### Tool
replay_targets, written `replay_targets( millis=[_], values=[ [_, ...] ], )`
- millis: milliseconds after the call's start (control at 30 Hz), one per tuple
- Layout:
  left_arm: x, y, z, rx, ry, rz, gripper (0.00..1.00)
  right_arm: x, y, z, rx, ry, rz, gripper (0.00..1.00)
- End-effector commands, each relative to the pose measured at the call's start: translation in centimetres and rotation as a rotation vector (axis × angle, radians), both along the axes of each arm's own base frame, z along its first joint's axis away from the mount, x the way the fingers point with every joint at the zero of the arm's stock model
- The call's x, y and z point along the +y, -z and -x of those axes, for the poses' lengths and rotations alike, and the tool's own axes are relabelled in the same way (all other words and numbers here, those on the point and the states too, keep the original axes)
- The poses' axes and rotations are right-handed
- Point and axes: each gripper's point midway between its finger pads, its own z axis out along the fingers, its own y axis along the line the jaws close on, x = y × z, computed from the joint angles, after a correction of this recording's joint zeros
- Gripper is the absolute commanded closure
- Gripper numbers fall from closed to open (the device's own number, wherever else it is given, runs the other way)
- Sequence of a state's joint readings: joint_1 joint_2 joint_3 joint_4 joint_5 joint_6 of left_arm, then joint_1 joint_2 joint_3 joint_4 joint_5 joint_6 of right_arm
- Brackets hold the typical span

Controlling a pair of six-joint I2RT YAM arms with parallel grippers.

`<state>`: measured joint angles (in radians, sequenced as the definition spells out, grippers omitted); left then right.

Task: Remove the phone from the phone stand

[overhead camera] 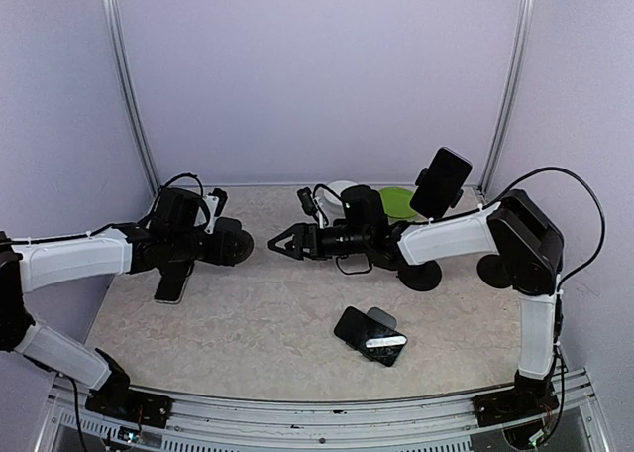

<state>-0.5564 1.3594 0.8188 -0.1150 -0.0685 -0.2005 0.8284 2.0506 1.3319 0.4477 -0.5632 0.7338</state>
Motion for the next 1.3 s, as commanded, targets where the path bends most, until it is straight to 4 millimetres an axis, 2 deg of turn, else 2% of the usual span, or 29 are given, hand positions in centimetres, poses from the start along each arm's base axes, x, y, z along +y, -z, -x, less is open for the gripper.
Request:
replay_targets(
  millis=[0, 100, 200, 367, 567, 733, 1267],
  values=[
    [2.7, -2.8, -2.1, -0.067, -0.021, 0.010, 0.57, -1.5, -3.5, 0.6, -0.125, -0.004, -0.061, 0.12],
    [5.8, -2.9, -4.0, -0.041, -0.087, 0.014, 0.57, -2.1, -3.5, 1.3, -0.147, -0.019, -0.059, 0.12],
    [7.8, -3.0, -5.6, -0.033, -0.127, -0.019, 0.58, -2.5, -3.3, 2.1, -0.164, -0.049, -0.060, 0.12],
    [8.7, -2.0, -7.7, 0.000, -0.131, -0.048, 0.60, -3.1, -3.1, 3.5, -0.187, -0.103, -0.059, 0.13],
    [12.8, -0.9, -10.3, 0.032, -0.194, -0.058, 0.64, -3.9, -3.4, 4.4, -0.221, -0.119, -0.041, 0.13],
    [15.0, 0.9, -12.0, 0.086, -0.217, -0.104, 0.65, -4.5, -3.3, 4.8, -0.232, -0.116, -0.021, 0.13],
    [16.4, 5.8, -15.5, 0.158, -0.227, -0.205, 0.65, -4.2, -2.0, 5.4, -0.195, -0.162, -0.023, 0.16]
  ],
)
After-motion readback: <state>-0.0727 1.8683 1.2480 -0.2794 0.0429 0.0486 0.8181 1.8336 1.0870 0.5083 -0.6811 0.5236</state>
